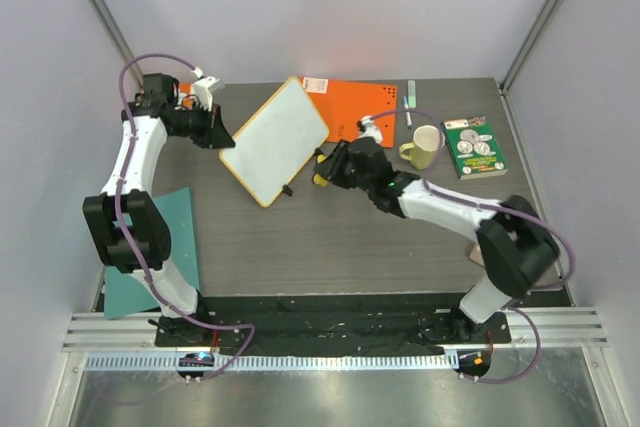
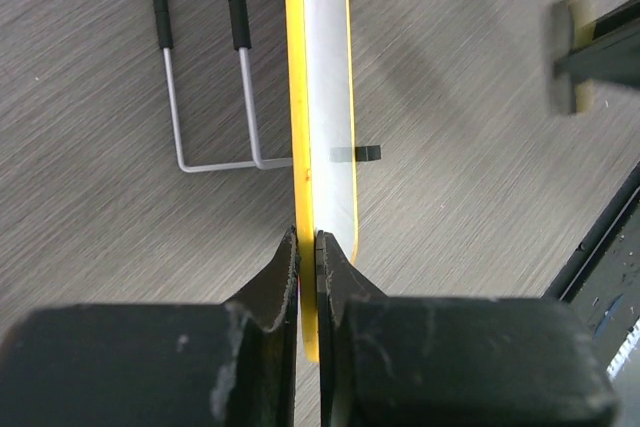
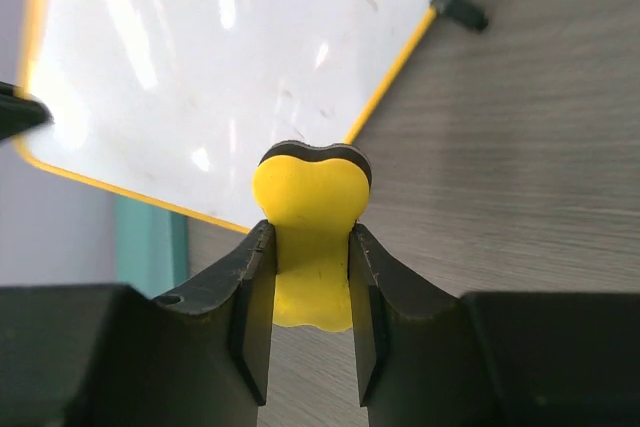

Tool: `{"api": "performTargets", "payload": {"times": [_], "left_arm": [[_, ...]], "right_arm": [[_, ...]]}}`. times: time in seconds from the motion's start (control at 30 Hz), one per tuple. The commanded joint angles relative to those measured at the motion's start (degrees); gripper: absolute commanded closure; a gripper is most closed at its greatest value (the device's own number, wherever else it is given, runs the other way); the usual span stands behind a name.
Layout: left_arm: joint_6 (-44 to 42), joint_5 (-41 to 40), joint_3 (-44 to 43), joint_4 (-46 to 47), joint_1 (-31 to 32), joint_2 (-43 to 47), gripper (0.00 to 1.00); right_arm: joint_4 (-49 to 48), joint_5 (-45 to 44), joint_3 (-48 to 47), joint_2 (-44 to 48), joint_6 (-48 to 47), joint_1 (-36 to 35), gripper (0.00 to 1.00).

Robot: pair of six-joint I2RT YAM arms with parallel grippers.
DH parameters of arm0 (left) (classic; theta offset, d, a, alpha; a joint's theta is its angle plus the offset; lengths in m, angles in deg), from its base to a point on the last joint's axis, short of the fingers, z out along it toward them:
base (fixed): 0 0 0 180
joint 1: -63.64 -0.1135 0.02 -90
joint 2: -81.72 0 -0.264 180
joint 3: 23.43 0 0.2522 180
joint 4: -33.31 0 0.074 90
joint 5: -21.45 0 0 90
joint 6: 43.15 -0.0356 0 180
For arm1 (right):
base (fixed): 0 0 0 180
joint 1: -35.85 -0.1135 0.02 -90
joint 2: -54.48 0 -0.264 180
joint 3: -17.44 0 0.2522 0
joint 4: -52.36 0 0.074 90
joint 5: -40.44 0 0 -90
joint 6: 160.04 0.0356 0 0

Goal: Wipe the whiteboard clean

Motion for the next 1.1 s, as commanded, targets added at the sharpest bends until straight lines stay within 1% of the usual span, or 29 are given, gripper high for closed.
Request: {"api": "performTargets", "payload": {"times": [0.0,0.03,0.1,0.2,0.37,0.63,0.8,0.87,0.9,0.93,0.97,1.0,1.03,1.07], "left_arm": [[-0.8,2.2,-3.7,-1.2,0.4,0.2,1.00],[-0.9,2.2,-4.2,-1.9,0.4,0.0,1.00],[-1.0,2.0,-5.3,-2.2,0.4,-0.5,1.00],[-1.2,2.2,-6.3,-3.2,0.4,-1.5,1.00],[-0.5,3.3,-7.4,-3.4,0.4,-3.7,1.00],[0.8,4.4,-5.7,-1.2,0.4,-5.8,1.00],[0.9,3.0,-4.5,0.5,0.4,-5.9,1.00],[1.6,1.0,-3.9,2.1,0.4,-5.6,1.00],[1.9,0.1,-3.8,2.6,0.4,-5.3,0.98],[2.0,-0.6,-3.8,3.0,0.4,-5.2,0.94],[2.3,-1.3,-3.8,3.5,0.4,-5.1,0.90],[2.4,-2.1,-3.7,3.9,0.3,-5.0,0.81],[2.5,-2.3,-3.5,4.1,0.3,-4.9,0.78],[2.5,-2.3,-3.3,4.6,0.3,-4.8,0.75]], "right_arm": [[2.3,-4.8,4.0,11.1,-3.5,0.5,0.99],[3.5,-6.7,4.4,11.9,-4.1,0.7,0.99],[6.1,-7.8,5.8,13.3,-5.3,0.9,0.99],[7.1,-7.6,7.7,12.8,-5.3,0.8,0.99],[6.9,-6.4,10.5,8.4,-3.8,0.8,0.99],[2.9,-5.6,13.2,2.5,-3.6,0.8,0.99],[2.2,-4.7,12.8,-1.8,-4.0,0.9,0.99],[2.0,-3.9,12.5,-2.8,-4.0,0.7,0.99],[1.5,-3.6,12.4,-3.6,-4.0,0.8,0.99],[1.4,-3.2,12.2,-4.0,-4.0,0.7,0.97],[1.3,-3.0,12.3,-4.1,-4.0,0.8,0.93],[1.0,-2.9,12.2,-4.2,-3.8,0.8,0.90],[1.0,-3.2,12.3,-4.2,-3.4,0.7,0.82],[0.8,-3.6,12.6,-4.0,-3.3,0.7,0.72]]}}
